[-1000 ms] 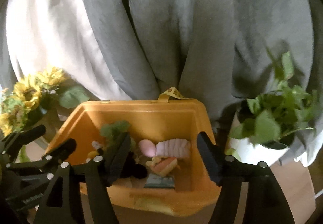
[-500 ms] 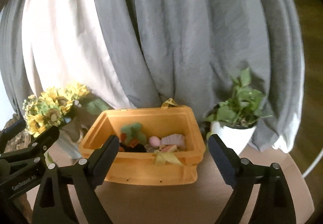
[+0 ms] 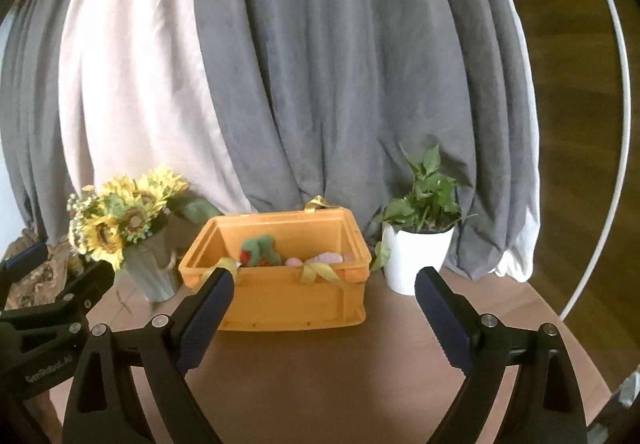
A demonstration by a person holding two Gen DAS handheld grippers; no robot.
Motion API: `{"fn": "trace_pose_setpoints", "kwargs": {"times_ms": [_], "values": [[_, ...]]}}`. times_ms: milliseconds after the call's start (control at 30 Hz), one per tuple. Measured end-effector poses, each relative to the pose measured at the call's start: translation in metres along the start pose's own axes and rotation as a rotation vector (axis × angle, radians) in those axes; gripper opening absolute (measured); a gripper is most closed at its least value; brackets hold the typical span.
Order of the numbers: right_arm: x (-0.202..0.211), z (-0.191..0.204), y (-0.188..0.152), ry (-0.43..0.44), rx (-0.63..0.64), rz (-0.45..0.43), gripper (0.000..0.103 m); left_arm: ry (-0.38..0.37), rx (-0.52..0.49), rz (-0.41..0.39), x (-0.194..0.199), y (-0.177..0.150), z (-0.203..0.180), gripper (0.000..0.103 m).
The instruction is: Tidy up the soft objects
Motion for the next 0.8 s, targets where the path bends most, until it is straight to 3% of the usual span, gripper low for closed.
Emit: {"fn": "trace_pose_setpoints", "kwargs": {"times_ms": [467, 800], "values": [[0.082, -0.02, -0.033, 0.025, 0.012, -0.011, 0.095, 0.016, 0.005, -0.02, 0.091, -0.032, -0.023, 0.103], [0.127, -0.035, -0.051, 0.025, -0.005, -0.025, 0.095, 0.038, 0.006, -0.034, 0.135, -0.052, -0.03, 0.103]]}}
Point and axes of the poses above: each gripper's, at about its wrist camera, not at the fingertips, and x roughly against the way its jaws point, z to its left, y to its top, the point moved 5 cm from there along -x, roughly the way its jaws point, and after that the axes turned 10 degrees about x, right-handed, at the moved point
